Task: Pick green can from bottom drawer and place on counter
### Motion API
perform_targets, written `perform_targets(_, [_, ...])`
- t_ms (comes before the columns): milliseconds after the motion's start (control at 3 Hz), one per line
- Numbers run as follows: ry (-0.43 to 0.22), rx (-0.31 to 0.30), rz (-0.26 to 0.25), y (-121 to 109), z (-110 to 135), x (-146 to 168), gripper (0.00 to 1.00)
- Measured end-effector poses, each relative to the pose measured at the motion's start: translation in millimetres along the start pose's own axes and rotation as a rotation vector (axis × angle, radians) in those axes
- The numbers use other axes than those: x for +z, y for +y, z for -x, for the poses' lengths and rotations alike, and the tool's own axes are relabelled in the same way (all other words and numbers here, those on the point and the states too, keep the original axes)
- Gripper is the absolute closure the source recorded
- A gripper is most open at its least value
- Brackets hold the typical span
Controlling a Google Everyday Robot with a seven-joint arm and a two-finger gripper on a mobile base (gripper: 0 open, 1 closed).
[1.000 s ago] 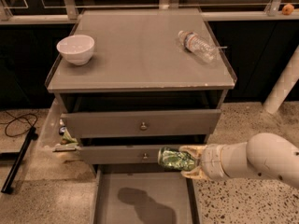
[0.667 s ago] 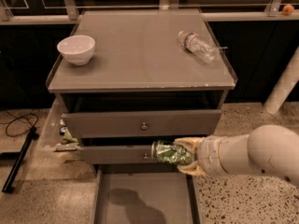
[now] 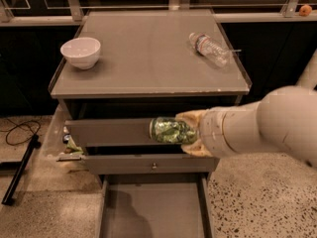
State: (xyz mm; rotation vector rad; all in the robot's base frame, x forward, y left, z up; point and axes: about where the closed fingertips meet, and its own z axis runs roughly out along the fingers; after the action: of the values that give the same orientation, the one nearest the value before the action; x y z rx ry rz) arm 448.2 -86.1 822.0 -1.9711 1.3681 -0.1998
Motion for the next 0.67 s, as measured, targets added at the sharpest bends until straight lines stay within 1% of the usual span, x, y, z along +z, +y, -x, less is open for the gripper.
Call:
perform_targets(333, [0.015,-0.037,-0.046,-42,1,-27,1.0])
perform_targets(667, [-0.007,-0.006,-0.102,-82,-33,-55,1.0])
